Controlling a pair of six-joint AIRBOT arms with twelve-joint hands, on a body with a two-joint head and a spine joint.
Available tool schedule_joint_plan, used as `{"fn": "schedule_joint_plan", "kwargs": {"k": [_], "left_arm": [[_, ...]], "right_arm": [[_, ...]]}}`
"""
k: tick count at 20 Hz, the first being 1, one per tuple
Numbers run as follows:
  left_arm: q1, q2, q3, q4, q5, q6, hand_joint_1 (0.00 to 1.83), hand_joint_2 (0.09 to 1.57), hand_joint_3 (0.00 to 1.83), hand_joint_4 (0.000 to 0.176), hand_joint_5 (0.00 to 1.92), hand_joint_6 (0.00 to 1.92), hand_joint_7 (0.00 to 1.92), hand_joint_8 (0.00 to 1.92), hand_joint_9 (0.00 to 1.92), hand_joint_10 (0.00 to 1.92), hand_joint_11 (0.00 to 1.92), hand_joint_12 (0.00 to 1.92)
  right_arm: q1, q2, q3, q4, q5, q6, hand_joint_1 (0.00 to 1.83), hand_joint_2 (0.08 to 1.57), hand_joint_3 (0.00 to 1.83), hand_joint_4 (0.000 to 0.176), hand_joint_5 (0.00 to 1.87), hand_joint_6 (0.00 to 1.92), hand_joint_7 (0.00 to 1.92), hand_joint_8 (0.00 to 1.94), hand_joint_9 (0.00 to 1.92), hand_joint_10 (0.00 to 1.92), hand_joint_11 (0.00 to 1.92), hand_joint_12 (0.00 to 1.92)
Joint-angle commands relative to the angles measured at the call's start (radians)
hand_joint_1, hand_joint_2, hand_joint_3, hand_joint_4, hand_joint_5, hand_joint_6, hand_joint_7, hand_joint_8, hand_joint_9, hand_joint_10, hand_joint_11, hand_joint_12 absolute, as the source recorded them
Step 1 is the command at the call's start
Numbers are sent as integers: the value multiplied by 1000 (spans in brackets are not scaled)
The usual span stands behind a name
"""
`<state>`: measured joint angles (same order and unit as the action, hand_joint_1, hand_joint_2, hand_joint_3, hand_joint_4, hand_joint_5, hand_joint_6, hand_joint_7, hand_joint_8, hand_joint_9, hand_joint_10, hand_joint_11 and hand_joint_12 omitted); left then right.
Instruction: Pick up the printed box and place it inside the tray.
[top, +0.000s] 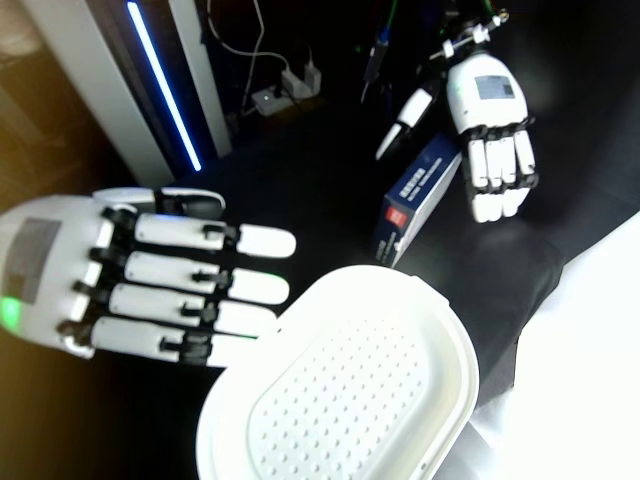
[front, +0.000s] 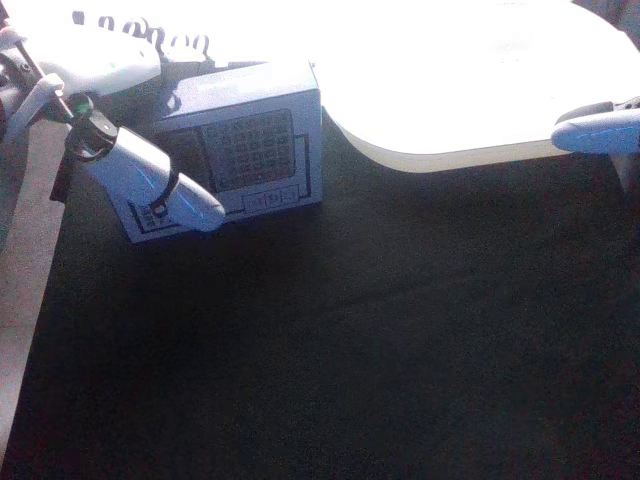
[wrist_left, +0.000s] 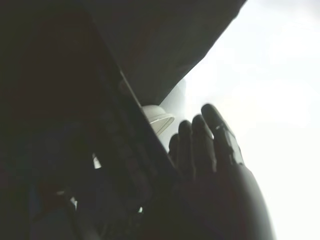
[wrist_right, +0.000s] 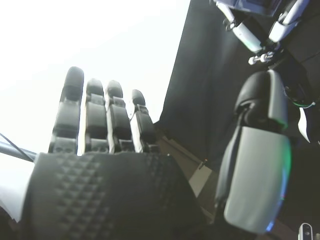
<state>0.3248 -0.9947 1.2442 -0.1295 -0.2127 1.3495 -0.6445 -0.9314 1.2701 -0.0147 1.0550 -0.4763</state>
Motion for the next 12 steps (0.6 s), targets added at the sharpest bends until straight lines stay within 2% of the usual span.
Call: {"fn": "schedule_joint_plan", "kwargs": {"k": [1, 2, 3, 4, 6, 7, 8, 10, 11, 12], "left_arm": [[-10, 1, 5, 13, -90, 4, 906, 858, 7, 0, 310, 8, 475, 18, 555, 49, 380, 738], [-9, -1, 3, 19, -91, 4, 1200, 1001, 4, 0, 682, 46, 849, 58, 1019, 88, 903, 580], [-8, -1, -1, 25, -94, 4, 1364, 1026, 0, 0, 836, 798, 1121, 445, 1319, 401, 1234, 366], [-7, -2, -4, 27, -99, 9, 1305, 1031, 0, 0, 1006, 791, 1302, 444, 1425, 257, 1371, 343], [-8, -2, -4, 24, -109, 9, 1282, 1033, 0, 0, 1036, 817, 1321, 472, 1496, 71, 1413, 364], [-10, -4, -3, 20, -115, 9, 1387, 999, 5, 0, 1036, 736, 1308, 368, 1431, 413, 1408, 387], [-17, -5, -1, 19, -121, 9, 1404, 1001, 2, 0, 1028, 751, 1274, 399, 1384, 536, 1396, 410], [-36, -4, -2, 22, -139, 9, 1404, 1019, 1, 0, 977, 841, 1196, 535, 1337, 630, 1357, 469], [-45, -2, -4, 25, -147, 9, 1406, 1020, 1, 0, 957, 875, 1202, 519, 1335, 643, 1345, 470], [-56, 7, -12, 27, -165, 9, 1408, 1019, 0, 0, 953, 875, 1212, 500, 1346, 625, 1333, 484]], "right_arm": [[12, 4, 5, 31, 121, 2, 713, 729, 0, 86, 99, 1, 131, 6, 76, 7, 8, 434], [12, 3, 5, 31, 121, 2, 725, 734, 0, 81, 96, 0, 128, 4, 76, 6, 1, 432], [12, 2, 5, 32, 121, 2, 718, 746, 0, 80, 99, 0, 141, 1, 92, 2, 0, 487], [12, 0, 5, 32, 121, 2, 723, 748, 0, 86, 102, 1, 143, 0, 96, 2, 0, 495], [12, -1, 4, 32, 121, 2, 738, 761, 4, 79, 115, 5, 162, 7, 113, 7, 0, 500], [12, -2, 4, 33, 121, 2, 742, 770, 4, 70, 141, 9, 185, 9, 127, 8, 0, 458], [12, -2, 4, 33, 121, 2, 722, 790, 10, 58, 146, 8, 188, 7, 131, 8, 0, 452], [12, -3, 4, 33, 122, 2, 706, 817, 9, 44, 155, 5, 197, 5, 145, 8, 1, 467], [12, -3, 3, 33, 122, 3, 689, 822, 1, 43, 164, 1, 216, 1, 167, 3, 0, 518], [12, -5, 3, 33, 122, 3, 676, 824, 0, 51, 163, 0, 224, 2, 181, 6, 0, 531]]}}
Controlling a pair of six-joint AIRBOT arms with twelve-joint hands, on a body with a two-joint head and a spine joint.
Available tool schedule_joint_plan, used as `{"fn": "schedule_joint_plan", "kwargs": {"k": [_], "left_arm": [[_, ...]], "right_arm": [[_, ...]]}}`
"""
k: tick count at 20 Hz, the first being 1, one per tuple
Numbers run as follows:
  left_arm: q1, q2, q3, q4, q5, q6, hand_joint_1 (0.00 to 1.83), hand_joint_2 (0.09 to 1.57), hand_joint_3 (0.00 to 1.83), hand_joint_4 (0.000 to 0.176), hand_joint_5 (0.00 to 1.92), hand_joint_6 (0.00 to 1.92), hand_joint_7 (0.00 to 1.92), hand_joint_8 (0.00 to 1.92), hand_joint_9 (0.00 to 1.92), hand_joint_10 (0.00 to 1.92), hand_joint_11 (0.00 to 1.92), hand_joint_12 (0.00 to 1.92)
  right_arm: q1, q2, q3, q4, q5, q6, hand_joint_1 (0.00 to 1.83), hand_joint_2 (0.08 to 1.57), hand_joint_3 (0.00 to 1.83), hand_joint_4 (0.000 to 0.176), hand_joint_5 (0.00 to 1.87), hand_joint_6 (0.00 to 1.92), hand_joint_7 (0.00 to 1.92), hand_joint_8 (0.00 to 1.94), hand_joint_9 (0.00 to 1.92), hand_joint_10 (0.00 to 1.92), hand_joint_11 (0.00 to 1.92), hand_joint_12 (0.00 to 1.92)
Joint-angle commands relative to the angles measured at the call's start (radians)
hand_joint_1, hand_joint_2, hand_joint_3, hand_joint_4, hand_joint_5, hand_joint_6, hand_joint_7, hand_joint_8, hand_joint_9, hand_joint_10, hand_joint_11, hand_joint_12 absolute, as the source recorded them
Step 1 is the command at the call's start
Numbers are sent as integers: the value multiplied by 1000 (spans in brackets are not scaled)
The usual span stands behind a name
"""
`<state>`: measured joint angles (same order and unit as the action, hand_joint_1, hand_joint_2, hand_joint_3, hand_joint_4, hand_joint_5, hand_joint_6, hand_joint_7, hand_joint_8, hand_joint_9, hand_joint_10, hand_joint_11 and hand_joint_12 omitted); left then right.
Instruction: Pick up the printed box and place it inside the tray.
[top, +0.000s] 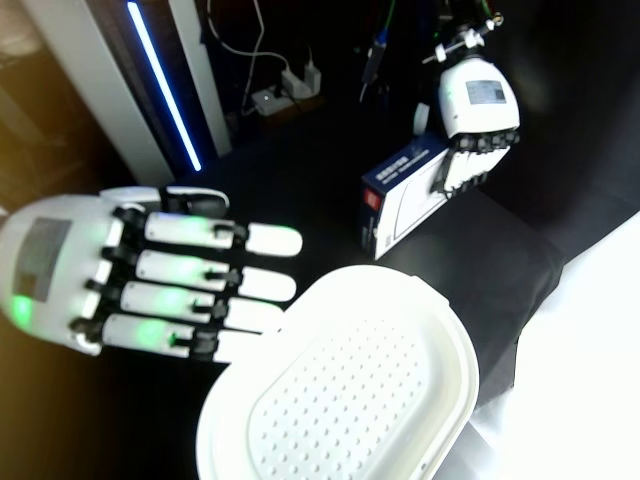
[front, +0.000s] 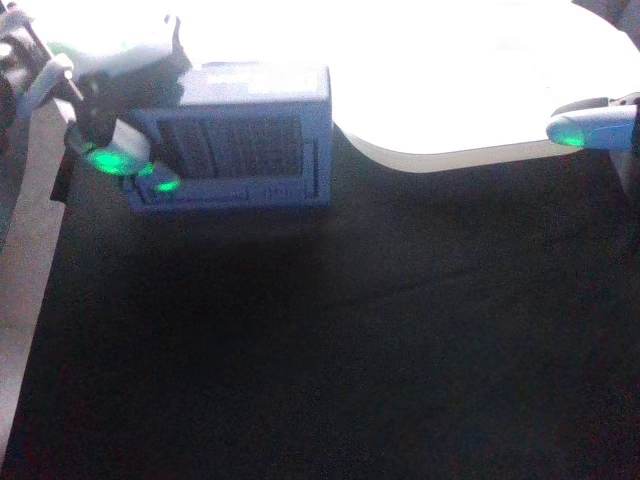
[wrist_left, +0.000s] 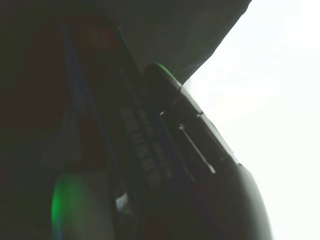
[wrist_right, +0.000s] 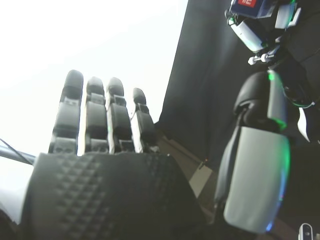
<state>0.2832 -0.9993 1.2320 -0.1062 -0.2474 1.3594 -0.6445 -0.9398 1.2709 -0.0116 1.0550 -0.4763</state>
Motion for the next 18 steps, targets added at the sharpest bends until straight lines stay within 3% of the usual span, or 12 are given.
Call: {"fn": "schedule_joint_plan", "kwargs": {"k": [1, 2, 3, 5, 7, 9, 11, 12, 14, 15, 16, 18], "left_arm": [[-18, 24, -11, 3, -159, -1, 1410, 1014, 1, 0, 966, 848, 1227, 477, 1357, 610, 1338, 508], [-18, 47, -31, -1, -203, -1, 1400, 1048, 2, 0, 874, 1008, 1118, 664, 1290, 716, 1291, 550], [-18, 73, -52, -12, -245, -1, 1389, 1070, 2, 0, 848, 1063, 1050, 773, 1223, 832, 1243, 609], [-30, 115, -79, -17, -305, -1, 1380, 1122, 0, 0, 763, 1172, 914, 962, 1092, 1024, 1217, 729], [-69, 152, -98, -15, -333, -1, 1383, 1102, 0, 0, 837, 1088, 961, 878, 1105, 1011, 1147, 770], [-121, 178, -108, 3, -330, 0, 1384, 1100, 0, 0, 860, 1063, 951, 879, 1104, 1028, 1174, 850], [-166, 184, -109, 4, -316, 15, 1381, 1103, 0, 0, 882, 1046, 923, 900, 1100, 1041, 1172, 915], [-185, 181, -109, -2, -309, 43, 1384, 1095, 0, 0, 902, 975, 949, 892, 1106, 1046, 1164, 951], [-213, 165, -110, -34, -289, 109, 1369, 1139, 1, 0, 820, 1162, 833, 1005, 1027, 1153, 1100, 976], [-215, 150, -107, -48, -283, 137, 1370, 1138, 0, 0, 834, 1132, 832, 1012, 1024, 1162, 1079, 987], [-215, 132, -101, -57, -281, 157, 1378, 1117, 0, 0, 859, 1065, 895, 950, 1067, 1099, 1100, 976], [-215, 85, -80, -101, -267, 230, 1380, 1110, 0, 0, 826, 1063, 937, 922, 1089, 1058, 1060, 915]], "right_arm": [[12, 2, 2, 30, 122, 3, 675, 831, 1, 57, 159, 0, 225, 1, 179, 3, 0, 520], [12, 1, 2, 30, 122, 4, 679, 831, 0, 71, 164, 2, 239, 4, 188, 4, 0, 541], [12, 1, 2, 30, 122, 4, 681, 829, 0, 60, 163, 1, 240, 2, 192, 3, 0, 569], [12, 1, 2, 30, 122, 4, 686, 825, 0, 64, 161, 1, 249, 3, 189, 3, 0, 534], [12, 2, 2, 30, 122, 4, 686, 804, 0, 63, 154, 0, 243, 0, 200, 6, 8, 540], [12, 2, 2, 30, 122, 4, 694, 796, 2, 81, 148, 0, 234, 0, 202, 0, 0, 591], [12, 0, 4, 30, 122, 4, 699, 793, 1, 79, 144, 2, 232, 0, 202, 0, 0, 563], [12, -3, 5, 30, 122, 4, 697, 781, 0, 83, 146, 3, 233, 0, 200, 0, 0, 555], [12, -13, 8, 30, 122, 4, 686, 799, 2, 67, 133, 2, 228, 2, 186, 6, 0, 493], [12, -17, 10, 29, 122, 4, 682, 794, 0, 68, 129, 0, 228, 1, 179, 4, 0, 452], [12, -20, 10, 27, 122, 4, 665, 783, 0, 78, 130, 1, 224, 0, 179, 3, 0, 443], [12, -23, 9, 27, 125, 5, 661, 776, 0, 82, 132, 1, 200, 0, 165, 0, 11, 452]]}}
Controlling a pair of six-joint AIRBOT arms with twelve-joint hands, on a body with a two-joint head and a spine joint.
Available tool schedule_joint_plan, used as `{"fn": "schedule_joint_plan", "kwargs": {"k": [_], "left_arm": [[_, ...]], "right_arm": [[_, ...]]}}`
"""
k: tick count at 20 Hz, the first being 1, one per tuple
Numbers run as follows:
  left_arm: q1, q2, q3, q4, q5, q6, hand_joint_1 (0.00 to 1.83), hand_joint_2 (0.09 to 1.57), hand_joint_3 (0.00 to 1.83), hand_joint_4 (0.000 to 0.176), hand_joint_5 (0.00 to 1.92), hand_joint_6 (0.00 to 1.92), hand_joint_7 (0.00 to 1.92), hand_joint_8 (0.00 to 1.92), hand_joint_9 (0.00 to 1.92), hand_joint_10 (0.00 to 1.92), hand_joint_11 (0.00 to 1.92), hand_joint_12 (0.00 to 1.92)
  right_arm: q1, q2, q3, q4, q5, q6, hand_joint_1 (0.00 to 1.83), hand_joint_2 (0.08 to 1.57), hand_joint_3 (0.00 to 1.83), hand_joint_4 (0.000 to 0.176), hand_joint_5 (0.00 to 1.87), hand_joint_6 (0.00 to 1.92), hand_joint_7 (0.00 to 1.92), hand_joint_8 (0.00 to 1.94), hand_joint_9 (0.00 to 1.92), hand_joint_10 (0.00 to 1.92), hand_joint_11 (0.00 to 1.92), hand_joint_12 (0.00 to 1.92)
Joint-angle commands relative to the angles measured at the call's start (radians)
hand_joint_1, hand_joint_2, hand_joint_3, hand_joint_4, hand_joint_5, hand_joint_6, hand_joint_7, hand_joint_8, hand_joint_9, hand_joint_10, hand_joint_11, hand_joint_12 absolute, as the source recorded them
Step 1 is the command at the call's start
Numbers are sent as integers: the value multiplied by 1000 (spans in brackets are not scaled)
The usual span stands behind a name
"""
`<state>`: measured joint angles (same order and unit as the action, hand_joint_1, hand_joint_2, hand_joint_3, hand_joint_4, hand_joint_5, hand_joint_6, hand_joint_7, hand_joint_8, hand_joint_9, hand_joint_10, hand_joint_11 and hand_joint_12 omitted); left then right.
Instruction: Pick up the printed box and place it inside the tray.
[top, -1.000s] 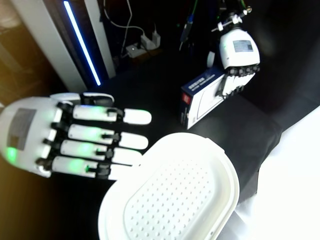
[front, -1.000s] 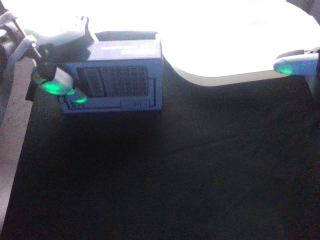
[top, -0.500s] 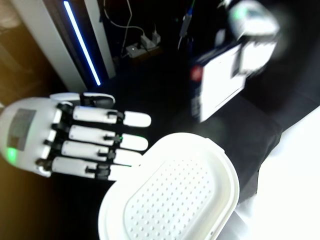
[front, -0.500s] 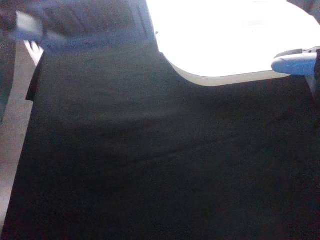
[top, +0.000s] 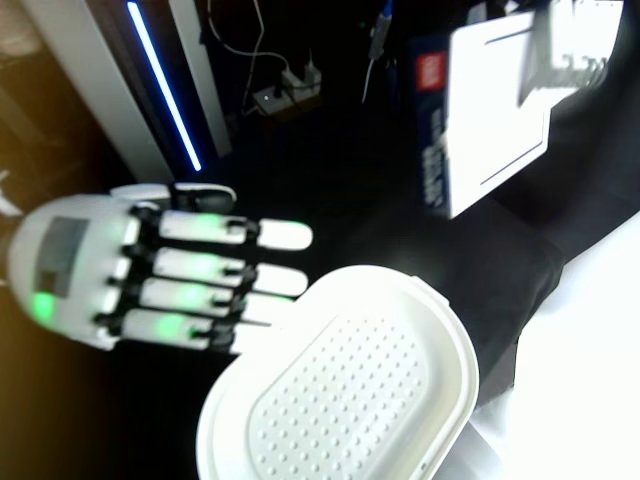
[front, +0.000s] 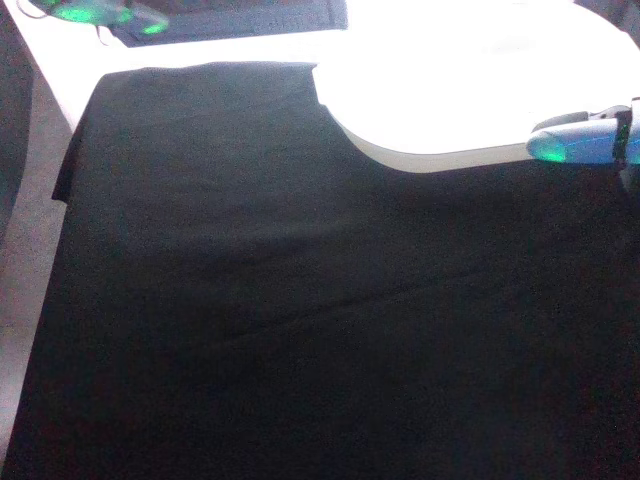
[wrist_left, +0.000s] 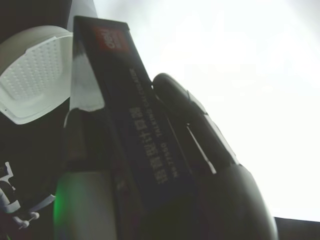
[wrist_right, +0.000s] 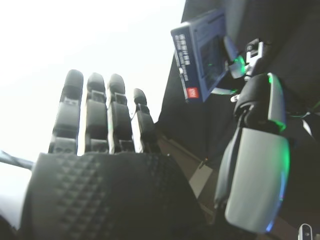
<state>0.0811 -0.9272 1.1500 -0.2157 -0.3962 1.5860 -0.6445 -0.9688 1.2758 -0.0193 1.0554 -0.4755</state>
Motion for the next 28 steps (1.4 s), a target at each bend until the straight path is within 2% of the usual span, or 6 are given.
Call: {"fn": "schedule_joint_plan", "kwargs": {"k": [1, 10, 17, 19, 20, 28], "left_arm": [[-12, -6, 11, -24, -116, 42, 1380, 1110, 0, 0, 829, 1092, 931, 918, 1094, 1037, 1063, 915], [54, -115, 50, -65, -129, 68, 1409, 1004, 1, 0, 1014, 763, 1229, 482, 1385, 565, 1390, 642], [77, -145, 41, -51, -179, 55, 1288, 1049, 1, 0, 1015, 787, 1239, 699, 1514, 40, 1222, 759], [85, -152, 37, -37, -207, 21, 1290, 1052, 0, 0, 1011, 782, 1226, 732, 1515, 33, 1224, 757], [91, -157, 38, -33, -223, -1, 1405, 1004, 3, 0, 1057, 650, 1189, 595, 1391, 552, 1287, 739], [142, -160, 12, 37, -415, -184, 1406, 1034, 0, 0, 937, 851, 1120, 711, 1320, 706, 1340, 807]], "right_arm": [[12, 4, 3, 33, 125, 4, 642, 755, 5, 85, 136, 0, 189, 0, 150, 0, 15, 524], [80, -64, 24, -3, 123, 4, 750, 708, 9, 102, 26, 1, 171, 0, 197, 13, 91, 719], [173, -119, 53, -16, 117, 4, 660, 719, 0, 144, 0, 0, 155, 1, 200, 3, 1, 958], [184, -136, 60, -7, 117, 4, 631, 710, 0, 150, 0, 0, 174, 8, 196, 4, 0, 945], [185, -144, 63, 4, 117, 4, 685, 746, 4, 126, 0, 0, 177, 3, 176, 3, 0, 721], [185, -185, 85, 89, 152, 4, 717, 769, 1, 127, 4, 1, 189, 2, 191, 1, 0, 743]]}}
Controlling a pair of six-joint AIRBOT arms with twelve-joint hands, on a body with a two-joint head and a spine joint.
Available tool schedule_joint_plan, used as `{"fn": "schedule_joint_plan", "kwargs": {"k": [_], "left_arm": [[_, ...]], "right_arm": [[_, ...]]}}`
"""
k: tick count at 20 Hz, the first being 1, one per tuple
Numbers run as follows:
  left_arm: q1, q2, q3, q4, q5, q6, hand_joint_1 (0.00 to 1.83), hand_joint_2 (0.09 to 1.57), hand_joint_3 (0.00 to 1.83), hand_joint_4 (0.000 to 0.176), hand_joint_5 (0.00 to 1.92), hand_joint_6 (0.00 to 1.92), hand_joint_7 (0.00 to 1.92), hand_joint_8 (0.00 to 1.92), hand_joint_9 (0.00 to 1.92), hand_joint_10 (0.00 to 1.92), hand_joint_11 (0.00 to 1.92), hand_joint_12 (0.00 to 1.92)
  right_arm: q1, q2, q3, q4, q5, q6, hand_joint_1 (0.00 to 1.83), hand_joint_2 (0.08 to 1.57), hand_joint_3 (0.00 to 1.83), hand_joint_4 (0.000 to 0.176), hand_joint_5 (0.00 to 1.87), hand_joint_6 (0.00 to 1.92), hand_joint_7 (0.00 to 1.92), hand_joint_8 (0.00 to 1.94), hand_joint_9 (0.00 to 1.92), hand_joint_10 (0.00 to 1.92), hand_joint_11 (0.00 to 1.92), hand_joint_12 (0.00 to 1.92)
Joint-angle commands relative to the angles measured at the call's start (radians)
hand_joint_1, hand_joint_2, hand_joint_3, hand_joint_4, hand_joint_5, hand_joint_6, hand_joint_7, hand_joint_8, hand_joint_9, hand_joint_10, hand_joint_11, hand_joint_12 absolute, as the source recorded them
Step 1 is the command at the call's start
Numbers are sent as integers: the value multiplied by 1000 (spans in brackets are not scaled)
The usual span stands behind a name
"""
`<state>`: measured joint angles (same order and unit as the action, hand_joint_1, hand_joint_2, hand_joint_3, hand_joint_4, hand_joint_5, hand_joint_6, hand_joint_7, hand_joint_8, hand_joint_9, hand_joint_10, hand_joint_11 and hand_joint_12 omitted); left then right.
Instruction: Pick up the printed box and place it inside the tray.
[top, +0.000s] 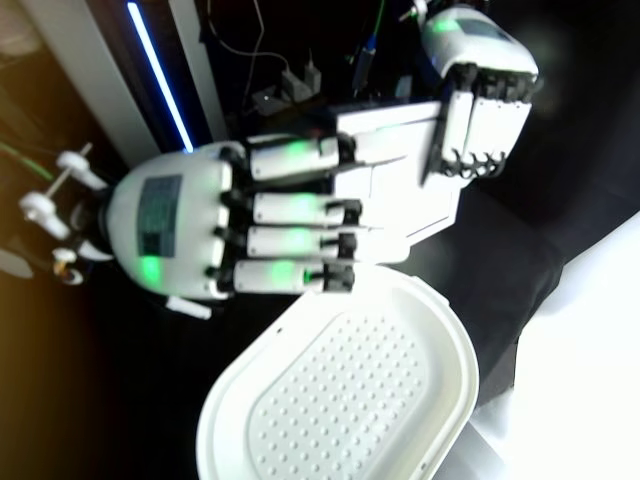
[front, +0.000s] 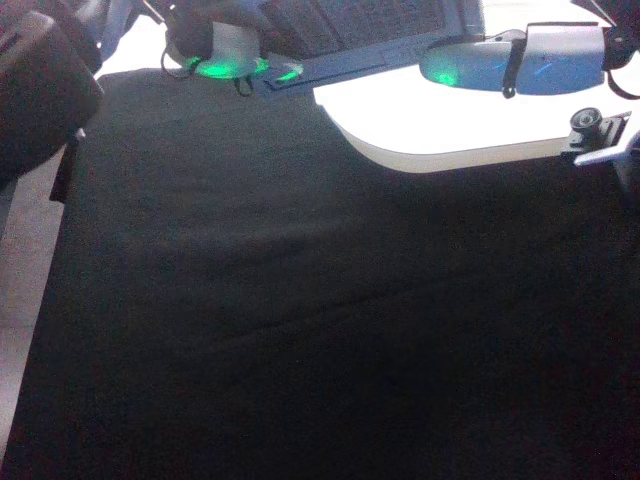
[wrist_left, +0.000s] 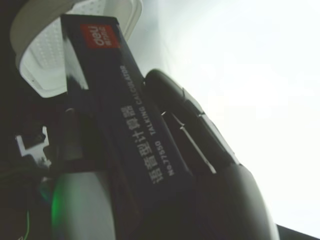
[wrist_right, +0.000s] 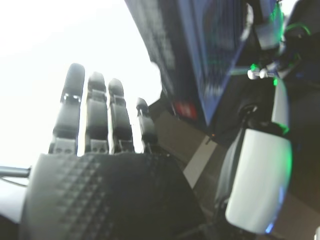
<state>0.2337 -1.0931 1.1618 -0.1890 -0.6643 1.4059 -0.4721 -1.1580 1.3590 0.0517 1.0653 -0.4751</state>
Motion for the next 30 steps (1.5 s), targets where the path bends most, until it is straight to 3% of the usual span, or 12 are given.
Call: {"fn": "schedule_joint_plan", "kwargs": {"k": [1, 8, 9, 12, 13, 14, 15, 17, 18, 26, 27, 30], "left_arm": [[-3, 7, -9, 10, -171, -6, 1294, 1072, 0, 0, 967, 870, 1146, 812, 1317, 481, 1188, 804], [24, -7, -23, 16, -254, -62, 1283, 1069, 0, 0, 1023, 740, 1154, 890, 1379, 158, 1093, 980], [24, -7, -24, 17, -258, -64, 1368, 1063, 38, 0, 930, 824, 1026, 935, 1172, 820, 1117, 921], [26, -11, -25, 21, -269, -64, 1281, 1081, 2, 0, 955, 859, 1151, 881, 1357, 360, 1110, 998], [26, -11, -25, 21, -269, -64, 1280, 1087, 0, 0, 946, 859, 1144, 904, 1385, 301, 1103, 1004], [26, -11, -25, 21, -269, -65, 1279, 1091, 1, 0, 948, 818, 1124, 961, 1420, 289, 1102, 1033], [26, -11, -25, 21, -269, -65, 1282, 1079, 0, 0, 998, 766, 1134, 936, 1391, 254, 1066, 1038], [26, -11, -25, 21, -271, -66, 1283, 1080, 1, 0, 993, 761, 1132, 946, 1405, 242, 1061, 1037], [27, -11, -25, 21, -274, -69, 1286, 1071, 0, 0, 1007, 737, 1158, 905, 1443, 234, 1107, 999], [37, -10, -25, 43, -290, -115, 1252, 1098, 3, 0, 946, 892, 1085, 974, 1344, 129, 953, 1001], [38, -10, -25, 49, -291, -119, 1141, 1155, 2, 0, 879, 1099, 835, 643, 1143, 73, 752, 1034], [40, -8, -28, 61, -291, -121, 172, 1003, 0, 0, 148, 104, 275, 21, 334, 0, 64, 988]], "right_arm": [[12, 0, 2, 26, 155, 4, 748, 771, 1, 136, 12, 2, 196, 3, 213, 7, 0, 760], [8, -31, 6, 39, 163, 4, 814, 812, 0, 119, 23, 2, 196, 4, 275, 10, 0, 921], [8, -35, 9, 41, 163, 4, 830, 824, 2, 118, 29, 2, 205, 3, 250, 8, 0, 880], [8, -35, 12, 46, 175, 4, 945, 830, 4, 0, 441, 33, 603, 25, 663, 47, 348, 989], [8, -34, 11, 46, 178, 4, 1018, 877, 2, 0, 637, 43, 764, 22, 807, 44, 498, 912], [8, -33, 9, 45, 189, 4, 1157, 1004, 0, 0, 1052, 539, 903, 1040, 921, 1394, 816, 1719], [8, -30, 6, 45, 196, 4, 1186, 1030, 0, 0, 1139, 635, 1155, 1590, 1312, 1816, 1311, 1881], [7, -23, 4, 49, 203, 4, 1188, 1045, 0, 0, 1133, 699, 1194, 1224, 1298, 1503, 1170, 1760], [7, -23, 4, 50, 207, 4, 1183, 1054, 0, 0, 1124, 724, 1264, 574, 1238, 994, 1021, 1457], [7, -16, 1, 50, 231, 12, 1181, 1067, 1, 0, 1084, 792, 1444, 503, 1347, 1094, 1160, 1553], [7, -15, 1, 50, 233, 14, 1180, 1067, 0, 0, 1084, 791, 1402, 486, 1350, 1020, 1149, 1538], [7, -10, -1, 53, 242, 15, 1183, 1068, 0, 0, 1081, 795, 1435, 271, 1363, 816, 1106, 1421]]}}
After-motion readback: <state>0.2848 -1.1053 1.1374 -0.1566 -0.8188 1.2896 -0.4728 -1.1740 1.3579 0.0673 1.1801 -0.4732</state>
